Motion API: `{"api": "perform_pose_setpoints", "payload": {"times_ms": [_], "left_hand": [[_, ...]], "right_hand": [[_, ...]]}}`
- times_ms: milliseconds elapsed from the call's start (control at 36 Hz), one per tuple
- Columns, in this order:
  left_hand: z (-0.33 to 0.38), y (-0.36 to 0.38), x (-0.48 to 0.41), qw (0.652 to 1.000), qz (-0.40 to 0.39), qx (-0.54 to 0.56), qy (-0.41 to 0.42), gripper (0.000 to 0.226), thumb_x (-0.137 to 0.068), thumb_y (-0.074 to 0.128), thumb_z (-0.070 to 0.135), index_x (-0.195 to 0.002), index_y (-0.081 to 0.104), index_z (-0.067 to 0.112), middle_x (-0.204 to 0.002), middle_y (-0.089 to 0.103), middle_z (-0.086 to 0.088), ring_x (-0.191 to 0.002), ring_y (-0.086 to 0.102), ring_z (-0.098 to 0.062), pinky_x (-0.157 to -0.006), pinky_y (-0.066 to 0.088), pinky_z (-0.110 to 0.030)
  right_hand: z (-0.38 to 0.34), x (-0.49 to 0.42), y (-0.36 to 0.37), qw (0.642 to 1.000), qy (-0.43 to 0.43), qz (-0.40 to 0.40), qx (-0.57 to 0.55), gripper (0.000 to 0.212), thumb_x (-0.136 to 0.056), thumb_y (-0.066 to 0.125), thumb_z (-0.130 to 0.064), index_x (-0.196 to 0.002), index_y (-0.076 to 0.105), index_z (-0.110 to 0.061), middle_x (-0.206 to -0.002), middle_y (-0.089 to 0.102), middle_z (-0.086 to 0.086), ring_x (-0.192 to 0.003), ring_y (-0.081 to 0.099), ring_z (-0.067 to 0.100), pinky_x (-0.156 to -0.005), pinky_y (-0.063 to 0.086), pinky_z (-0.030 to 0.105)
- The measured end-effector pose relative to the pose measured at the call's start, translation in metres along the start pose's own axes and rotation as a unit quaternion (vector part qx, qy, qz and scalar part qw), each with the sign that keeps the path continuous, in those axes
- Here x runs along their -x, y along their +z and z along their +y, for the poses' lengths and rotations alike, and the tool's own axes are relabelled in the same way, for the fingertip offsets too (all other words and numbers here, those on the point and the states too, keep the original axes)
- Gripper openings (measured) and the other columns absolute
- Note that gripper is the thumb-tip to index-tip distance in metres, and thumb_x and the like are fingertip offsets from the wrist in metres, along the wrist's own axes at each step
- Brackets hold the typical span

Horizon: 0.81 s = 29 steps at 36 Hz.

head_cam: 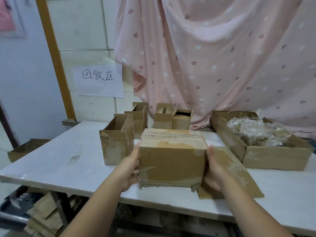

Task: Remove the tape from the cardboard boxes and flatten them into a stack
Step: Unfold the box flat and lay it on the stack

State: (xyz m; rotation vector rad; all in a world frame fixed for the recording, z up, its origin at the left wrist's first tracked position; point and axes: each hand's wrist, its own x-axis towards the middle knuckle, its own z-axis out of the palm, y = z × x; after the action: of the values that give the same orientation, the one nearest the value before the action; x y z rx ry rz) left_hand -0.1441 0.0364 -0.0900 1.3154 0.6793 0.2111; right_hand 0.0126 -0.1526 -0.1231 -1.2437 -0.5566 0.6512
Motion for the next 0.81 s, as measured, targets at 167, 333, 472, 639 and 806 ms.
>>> {"api": "perform_pose_setpoints", "payload": {"times_ms": [167,333,472,639,806], "left_hand": [[-0.017,-0.005,-0.008,0.994,-0.059,0.072,-0.048,0.075,-0.061,0.051,0.078,-0.112,0.065,0.025,-0.112,0.068,-0.012,-0.109,0.059,-0.031,-0.075,0.052,-0.040],[-0.025,-0.013,-0.012,0.977,-0.122,0.158,-0.070,0.068,-0.075,0.042,0.074,-0.117,0.064,0.025,-0.113,0.068,-0.014,-0.102,0.063,-0.030,-0.071,0.051,-0.039],[-0.031,-0.017,-0.015,0.947,-0.180,0.258,-0.070,0.057,-0.083,0.053,0.056,-0.126,0.061,0.020,-0.129,0.058,-0.018,-0.116,0.056,-0.035,-0.099,0.043,-0.045],[-0.039,-0.012,-0.016,0.922,-0.216,0.322,-0.003,0.061,-0.078,0.057,0.046,-0.134,0.053,0.020,-0.125,0.059,-0.018,-0.110,0.060,-0.037,-0.090,0.051,-0.053],[-0.046,-0.011,-0.019,0.902,-0.271,0.336,0.017,0.078,-0.052,0.088,0.049,-0.121,0.066,0.018,-0.109,0.068,-0.013,-0.091,0.069,-0.029,-0.065,0.058,-0.038]], "right_hand": [[-0.004,0.011,0.007,0.995,0.063,0.032,-0.074,0.089,-0.062,0.037,-0.082,-0.127,0.059,-0.025,-0.114,0.069,0.010,-0.112,0.061,0.028,-0.096,0.046,0.046],[-0.018,0.017,0.007,0.985,0.149,-0.039,-0.081,0.093,-0.059,0.041,-0.084,-0.130,0.056,-0.026,-0.123,0.063,0.016,-0.114,0.058,0.041,-0.072,0.054,0.049],[-0.015,0.017,0.002,0.974,0.139,-0.105,-0.147,0.110,-0.033,0.074,-0.082,-0.125,0.063,-0.023,-0.133,0.056,0.018,-0.118,0.055,0.042,-0.093,0.043,0.064],[-0.007,0.013,0.002,0.958,0.162,-0.116,-0.206,0.101,-0.055,0.033,-0.097,-0.125,0.062,-0.030,-0.135,0.054,0.017,-0.120,0.049,0.047,-0.103,0.023,0.066],[-0.006,0.018,0.010,0.951,0.169,-0.150,-0.208,0.105,-0.054,0.030,-0.097,-0.128,0.059,-0.029,-0.139,0.050,0.019,-0.127,0.043,0.050,-0.097,0.022,0.078]]}}
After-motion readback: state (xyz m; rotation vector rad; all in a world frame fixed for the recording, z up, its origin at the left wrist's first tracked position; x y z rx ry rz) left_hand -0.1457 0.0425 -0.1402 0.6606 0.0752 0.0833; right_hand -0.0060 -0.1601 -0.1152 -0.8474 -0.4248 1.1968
